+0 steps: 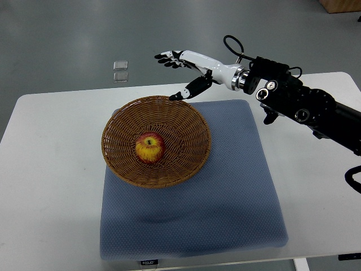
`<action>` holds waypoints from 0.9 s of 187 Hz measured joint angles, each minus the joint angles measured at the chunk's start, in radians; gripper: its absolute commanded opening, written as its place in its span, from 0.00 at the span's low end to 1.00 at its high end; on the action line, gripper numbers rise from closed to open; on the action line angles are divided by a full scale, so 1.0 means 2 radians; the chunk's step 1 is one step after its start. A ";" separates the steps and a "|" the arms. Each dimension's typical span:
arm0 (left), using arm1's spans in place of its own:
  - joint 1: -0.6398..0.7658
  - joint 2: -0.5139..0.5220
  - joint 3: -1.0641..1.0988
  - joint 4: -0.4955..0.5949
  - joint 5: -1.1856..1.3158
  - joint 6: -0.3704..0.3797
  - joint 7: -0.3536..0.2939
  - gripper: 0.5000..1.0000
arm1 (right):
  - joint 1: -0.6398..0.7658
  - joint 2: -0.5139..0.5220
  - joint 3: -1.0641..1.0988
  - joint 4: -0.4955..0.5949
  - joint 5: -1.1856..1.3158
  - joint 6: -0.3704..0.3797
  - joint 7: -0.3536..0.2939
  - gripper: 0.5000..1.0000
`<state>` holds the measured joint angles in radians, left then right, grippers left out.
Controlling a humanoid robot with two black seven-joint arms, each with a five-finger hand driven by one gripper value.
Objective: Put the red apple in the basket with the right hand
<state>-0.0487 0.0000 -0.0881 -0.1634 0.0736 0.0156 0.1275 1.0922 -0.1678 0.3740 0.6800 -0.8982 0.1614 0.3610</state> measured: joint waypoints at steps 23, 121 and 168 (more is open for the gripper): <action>0.000 0.000 0.000 0.000 0.000 0.000 0.000 1.00 | -0.012 -0.007 0.020 -0.028 0.082 -0.032 -0.016 0.81; 0.000 0.000 0.000 -0.001 0.000 0.000 0.000 1.00 | -0.048 -0.021 0.031 -0.071 0.391 -0.155 -0.058 0.81; 0.000 0.000 0.000 -0.001 0.000 0.000 0.000 1.00 | -0.057 -0.017 0.031 -0.071 0.415 -0.157 -0.056 0.82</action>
<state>-0.0491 0.0000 -0.0874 -0.1646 0.0736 0.0155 0.1267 0.9791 -0.2022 0.4359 0.5382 -0.0691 -0.1525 0.2483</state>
